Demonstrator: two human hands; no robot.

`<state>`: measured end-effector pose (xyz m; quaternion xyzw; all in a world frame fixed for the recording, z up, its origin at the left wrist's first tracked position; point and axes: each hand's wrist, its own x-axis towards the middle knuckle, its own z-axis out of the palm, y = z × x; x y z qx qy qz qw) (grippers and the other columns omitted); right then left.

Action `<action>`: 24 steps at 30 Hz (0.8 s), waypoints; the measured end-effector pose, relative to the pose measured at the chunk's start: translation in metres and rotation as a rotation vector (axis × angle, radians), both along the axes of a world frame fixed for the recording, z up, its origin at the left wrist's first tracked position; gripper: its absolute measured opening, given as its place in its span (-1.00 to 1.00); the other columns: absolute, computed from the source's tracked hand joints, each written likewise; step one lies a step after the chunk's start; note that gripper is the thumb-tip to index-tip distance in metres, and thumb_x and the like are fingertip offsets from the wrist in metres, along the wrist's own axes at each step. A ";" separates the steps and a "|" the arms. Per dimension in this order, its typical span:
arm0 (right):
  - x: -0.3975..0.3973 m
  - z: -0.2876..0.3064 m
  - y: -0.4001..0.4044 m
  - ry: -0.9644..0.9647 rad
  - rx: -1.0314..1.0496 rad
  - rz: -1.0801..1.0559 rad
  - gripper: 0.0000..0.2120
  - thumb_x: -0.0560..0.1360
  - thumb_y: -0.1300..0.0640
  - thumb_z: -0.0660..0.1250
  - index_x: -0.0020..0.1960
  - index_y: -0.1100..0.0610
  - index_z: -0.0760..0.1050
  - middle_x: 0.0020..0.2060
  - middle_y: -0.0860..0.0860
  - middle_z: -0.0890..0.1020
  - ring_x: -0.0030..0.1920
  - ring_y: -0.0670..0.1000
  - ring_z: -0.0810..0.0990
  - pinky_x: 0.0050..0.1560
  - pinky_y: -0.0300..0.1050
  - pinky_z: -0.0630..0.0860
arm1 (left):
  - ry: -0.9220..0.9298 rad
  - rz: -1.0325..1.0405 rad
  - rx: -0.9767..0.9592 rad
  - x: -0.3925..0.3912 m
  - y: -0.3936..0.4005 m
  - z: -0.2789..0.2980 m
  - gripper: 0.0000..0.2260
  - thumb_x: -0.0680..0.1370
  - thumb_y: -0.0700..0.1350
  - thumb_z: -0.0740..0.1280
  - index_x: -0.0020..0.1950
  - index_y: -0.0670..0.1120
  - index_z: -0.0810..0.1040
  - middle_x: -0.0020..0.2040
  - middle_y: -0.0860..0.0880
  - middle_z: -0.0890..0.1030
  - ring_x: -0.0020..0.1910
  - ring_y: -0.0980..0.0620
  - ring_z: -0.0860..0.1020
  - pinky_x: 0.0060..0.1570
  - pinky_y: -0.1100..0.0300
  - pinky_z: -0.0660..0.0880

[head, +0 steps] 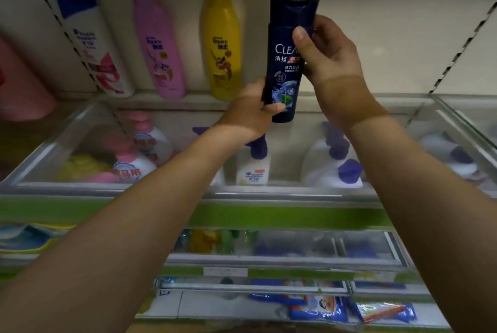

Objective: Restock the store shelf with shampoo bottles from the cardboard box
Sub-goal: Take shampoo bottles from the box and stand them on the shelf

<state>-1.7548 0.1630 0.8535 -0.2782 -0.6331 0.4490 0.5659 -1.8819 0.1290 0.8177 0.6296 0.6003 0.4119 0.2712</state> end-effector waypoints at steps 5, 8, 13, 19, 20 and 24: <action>0.001 0.000 0.025 -0.045 -0.003 -0.054 -0.68 0.55 0.11 0.33 0.26 0.21 0.48 0.08 0.12 0.65 0.12 0.09 0.63 0.19 0.07 0.56 | -0.033 0.008 0.052 0.002 0.019 -0.006 -0.65 0.55 -0.19 0.33 0.32 -0.11 0.39 0.09 0.01 0.51 0.07 0.08 0.49 -0.09 0.41 0.37; 0.003 0.001 0.038 -0.057 0.006 -0.069 -0.65 0.55 0.11 0.34 0.30 0.21 0.49 0.11 0.12 0.64 0.13 0.07 0.62 0.20 0.02 0.55 | -0.006 0.056 0.062 0.005 0.030 -0.005 -0.64 0.55 -0.18 0.34 0.33 -0.13 0.40 0.08 0.01 0.52 0.03 0.14 0.45 -0.08 0.38 0.36; 0.005 0.003 0.047 -0.025 -0.007 -0.069 -0.69 0.54 0.20 0.36 0.26 0.25 0.51 0.02 0.07 0.67 0.01 -0.04 0.65 0.07 -0.19 0.57 | -0.077 0.146 0.117 0.007 0.037 -0.011 -0.64 0.51 -0.21 0.38 0.27 -0.24 0.41 -0.02 0.00 0.49 -0.01 0.09 0.48 -0.21 0.51 0.36; 0.004 0.005 0.051 0.009 -0.024 -0.101 -0.89 0.50 0.25 0.40 0.01 0.17 0.54 -0.35 -0.14 0.52 -0.15 -0.09 0.61 -0.05 -0.26 0.54 | -0.085 0.192 0.132 0.008 0.044 -0.015 -0.65 0.50 -0.20 0.40 0.23 -0.25 0.43 0.11 -0.13 0.57 -0.02 0.08 0.49 -0.02 0.27 0.43; 0.003 0.006 0.050 0.005 -0.022 -0.108 -0.91 0.49 0.24 0.41 -0.03 0.14 0.53 -0.33 -0.11 0.51 -0.14 -0.09 0.62 -0.06 -0.26 0.54 | -0.086 0.203 0.137 0.008 0.045 -0.015 -0.65 0.50 -0.20 0.41 0.23 -0.25 0.43 0.12 -0.14 0.58 -0.01 0.07 0.49 -0.02 0.27 0.43; 0.003 0.008 0.051 -0.020 -0.013 -0.134 -0.89 0.48 0.23 0.43 -0.03 0.15 0.53 -0.33 -0.14 0.57 -0.15 -0.12 0.64 -0.09 -0.28 0.54 | -0.081 0.236 0.151 0.009 0.048 -0.016 -0.65 0.50 -0.21 0.41 0.23 -0.27 0.43 0.15 -0.18 0.58 0.10 -0.06 0.55 0.04 0.20 0.47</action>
